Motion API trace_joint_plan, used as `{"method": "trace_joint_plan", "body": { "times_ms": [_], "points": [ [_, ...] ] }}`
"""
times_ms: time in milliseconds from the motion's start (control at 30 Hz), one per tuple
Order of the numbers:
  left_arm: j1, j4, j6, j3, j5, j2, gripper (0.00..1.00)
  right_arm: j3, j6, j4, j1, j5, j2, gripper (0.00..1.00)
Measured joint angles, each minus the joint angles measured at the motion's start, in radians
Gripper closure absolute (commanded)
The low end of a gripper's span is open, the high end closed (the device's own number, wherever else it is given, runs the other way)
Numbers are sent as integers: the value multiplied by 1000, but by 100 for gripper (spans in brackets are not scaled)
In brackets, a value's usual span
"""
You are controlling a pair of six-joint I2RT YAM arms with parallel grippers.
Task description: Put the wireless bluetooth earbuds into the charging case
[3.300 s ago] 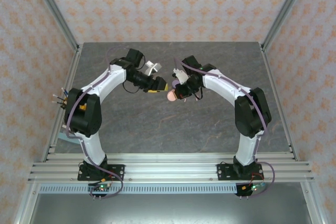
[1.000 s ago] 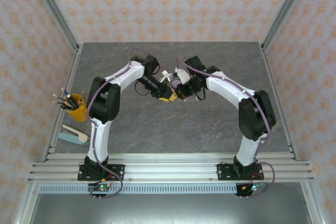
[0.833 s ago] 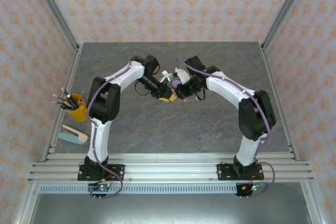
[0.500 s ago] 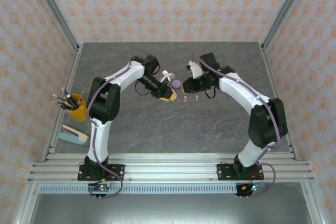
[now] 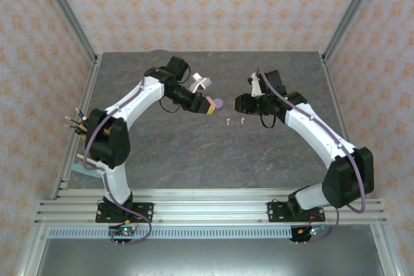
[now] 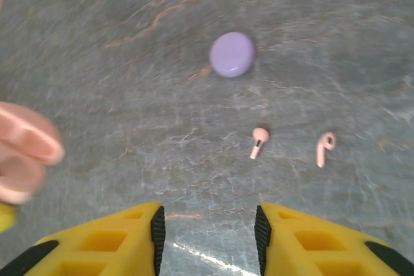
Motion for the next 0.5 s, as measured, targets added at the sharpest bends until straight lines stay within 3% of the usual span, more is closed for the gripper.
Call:
{"method": "trace_joint_plan", "body": {
  "times_ms": [333, 500],
  "points": [
    [-24, 411, -135, -278, -512, -273, 100, -14, 227, -96, 0, 169, -27, 56],
    [-24, 676, -174, -480, -622, -333, 100, -14, 286, -126, 3, 178, 58, 55]
  ]
}}
